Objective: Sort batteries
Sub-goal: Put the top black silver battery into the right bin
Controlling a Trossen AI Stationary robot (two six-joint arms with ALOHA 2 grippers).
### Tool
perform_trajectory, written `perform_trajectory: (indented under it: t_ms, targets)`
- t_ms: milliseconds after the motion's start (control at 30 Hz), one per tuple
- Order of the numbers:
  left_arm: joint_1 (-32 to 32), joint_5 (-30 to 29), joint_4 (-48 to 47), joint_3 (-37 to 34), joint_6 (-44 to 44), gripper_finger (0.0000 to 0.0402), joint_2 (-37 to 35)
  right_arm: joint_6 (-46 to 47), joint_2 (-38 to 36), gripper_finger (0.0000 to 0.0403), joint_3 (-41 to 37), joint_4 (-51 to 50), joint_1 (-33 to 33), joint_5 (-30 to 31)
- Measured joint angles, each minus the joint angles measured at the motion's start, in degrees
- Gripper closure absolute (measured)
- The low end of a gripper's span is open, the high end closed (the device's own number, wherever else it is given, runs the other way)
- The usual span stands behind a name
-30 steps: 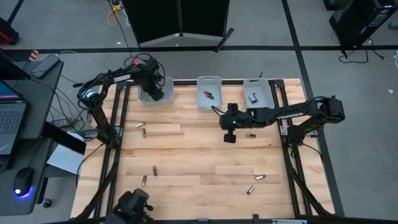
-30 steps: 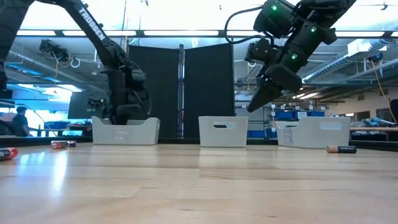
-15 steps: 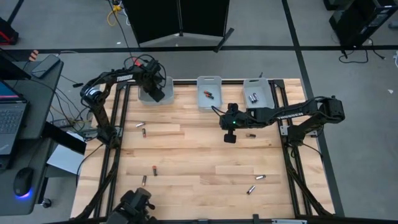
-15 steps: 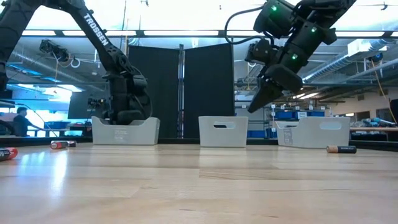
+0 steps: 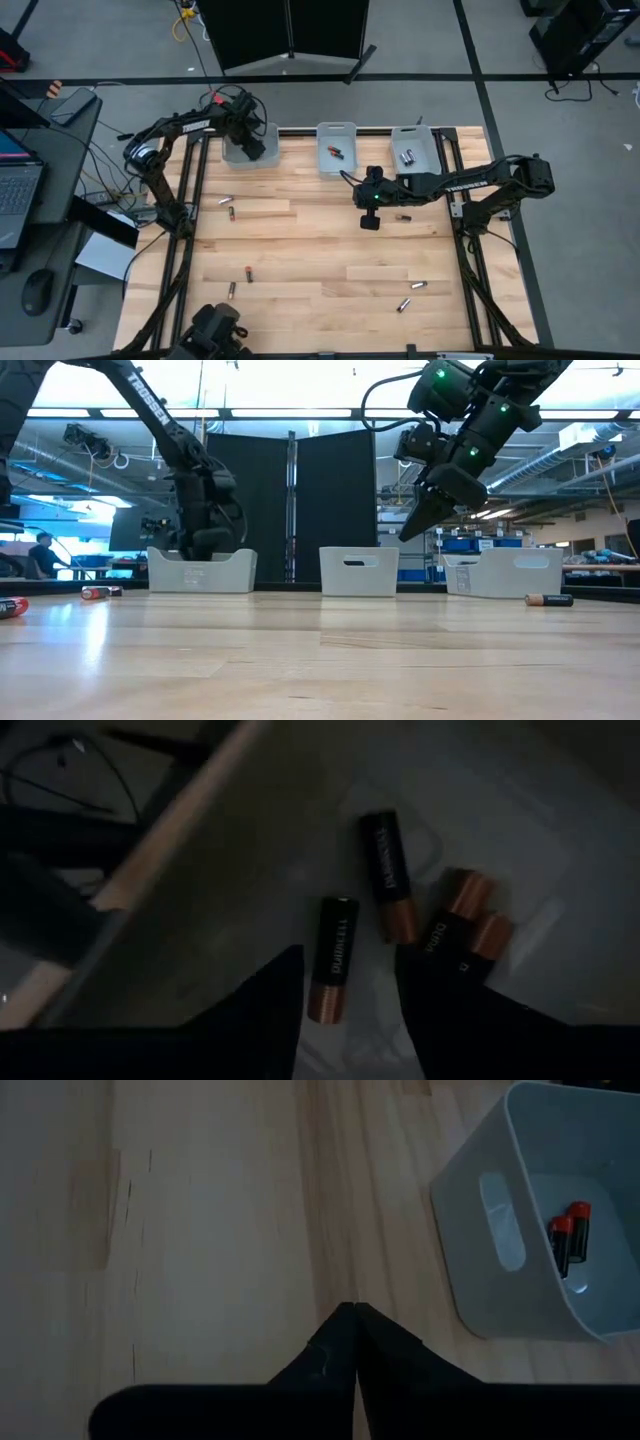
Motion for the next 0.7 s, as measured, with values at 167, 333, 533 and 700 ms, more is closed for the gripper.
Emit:
perform_trajectory:
  t_ms: [167, 333, 533, 700]
  targets:
    - [-1.16, 1.03, -0.67, -0.01, -0.62, 0.0244, -7.35, -0.09, 0.0, 0.0394, 0.0, -0.02, 0.0, 0.0]
    - [-6.25, 1.68, -4.43, -0.15, -1.44, 0.0283, -17.05, -0.08, 0.0, 0.0388, 0.0, -0.3, 0.0, 0.01]
    - [-16.55, 1.83, -14.38, -3.17, -4.63, 0.0347, -25.54, 0.09, 0.01, 0.039, 0.0, -0.84, 0.0, 0.0]
    - [-23.12, 1.57, -19.11, -7.84, -10.88, 0.0385, -29.8, 0.06, 0.0, 0.039, 0.0, -0.87, 0.0, -1.63]
